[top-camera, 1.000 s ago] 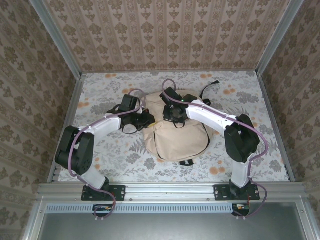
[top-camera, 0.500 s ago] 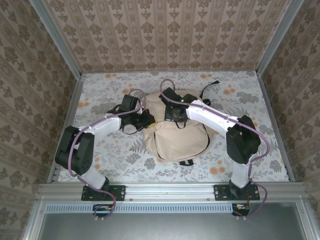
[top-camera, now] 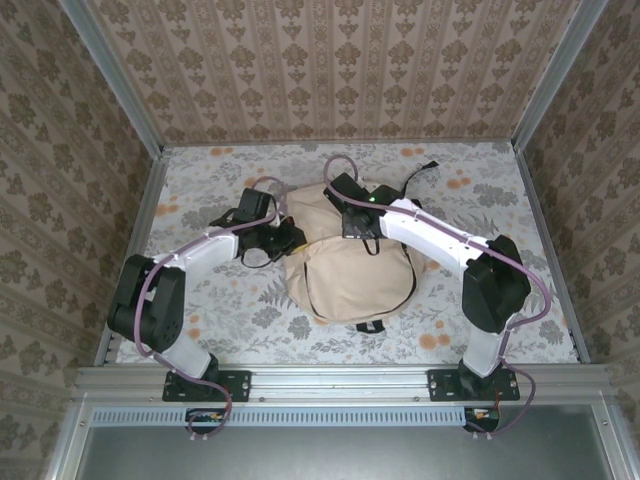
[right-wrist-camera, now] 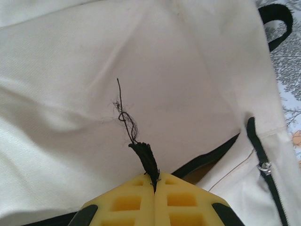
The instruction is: Pack the student bag
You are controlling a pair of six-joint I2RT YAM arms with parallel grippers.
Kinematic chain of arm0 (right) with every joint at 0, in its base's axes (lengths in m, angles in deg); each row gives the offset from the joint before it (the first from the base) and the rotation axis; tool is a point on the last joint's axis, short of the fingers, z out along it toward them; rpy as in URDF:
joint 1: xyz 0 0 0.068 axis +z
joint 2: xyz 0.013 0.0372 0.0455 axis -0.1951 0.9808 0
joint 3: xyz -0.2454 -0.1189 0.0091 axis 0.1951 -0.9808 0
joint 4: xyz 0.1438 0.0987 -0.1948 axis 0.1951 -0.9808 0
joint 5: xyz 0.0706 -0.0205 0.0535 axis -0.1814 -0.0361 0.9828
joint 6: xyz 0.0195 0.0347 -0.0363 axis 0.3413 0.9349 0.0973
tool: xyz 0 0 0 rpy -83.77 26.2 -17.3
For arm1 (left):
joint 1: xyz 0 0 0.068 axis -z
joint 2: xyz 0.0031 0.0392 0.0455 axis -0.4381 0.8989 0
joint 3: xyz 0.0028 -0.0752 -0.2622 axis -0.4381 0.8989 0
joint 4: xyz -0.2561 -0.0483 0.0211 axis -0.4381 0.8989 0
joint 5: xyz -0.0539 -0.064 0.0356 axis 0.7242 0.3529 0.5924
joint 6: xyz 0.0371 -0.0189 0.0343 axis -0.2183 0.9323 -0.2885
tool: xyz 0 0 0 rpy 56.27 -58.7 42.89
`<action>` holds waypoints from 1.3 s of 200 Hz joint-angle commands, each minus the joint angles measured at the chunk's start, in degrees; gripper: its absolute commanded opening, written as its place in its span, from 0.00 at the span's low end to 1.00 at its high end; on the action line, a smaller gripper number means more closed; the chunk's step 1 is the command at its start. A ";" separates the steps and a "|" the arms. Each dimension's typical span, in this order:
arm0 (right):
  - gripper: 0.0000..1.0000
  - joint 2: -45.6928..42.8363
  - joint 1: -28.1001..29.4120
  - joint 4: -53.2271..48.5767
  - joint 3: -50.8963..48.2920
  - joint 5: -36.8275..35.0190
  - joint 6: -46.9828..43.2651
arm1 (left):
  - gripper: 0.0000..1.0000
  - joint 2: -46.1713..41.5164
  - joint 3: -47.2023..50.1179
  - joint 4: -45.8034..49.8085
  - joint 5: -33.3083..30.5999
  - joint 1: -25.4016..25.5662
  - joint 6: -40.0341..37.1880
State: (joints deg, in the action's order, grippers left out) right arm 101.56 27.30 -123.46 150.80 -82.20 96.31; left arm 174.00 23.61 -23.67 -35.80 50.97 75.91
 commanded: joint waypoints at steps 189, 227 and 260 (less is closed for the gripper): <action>0.00 0.31 -12.91 7.19 -7.54 5.75 -2.61 | 0.00 0.77 -0.21 0.90 -2.79 -11.56 -2.80; 0.04 -0.44 -12.69 13.14 -7.81 15.87 -3.48 | 0.00 5.34 -5.68 1.17 -2.08 -12.52 -4.45; 0.44 -6.94 -12.95 14.47 -9.00 17.05 -5.14 | 0.26 4.29 -9.99 6.86 -4.58 -12.52 -7.03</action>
State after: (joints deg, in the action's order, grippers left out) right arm 100.73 15.16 -110.61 142.40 -66.50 93.27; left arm 179.57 18.30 -20.19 -35.83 39.54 72.06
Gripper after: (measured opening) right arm 0.271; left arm 0.107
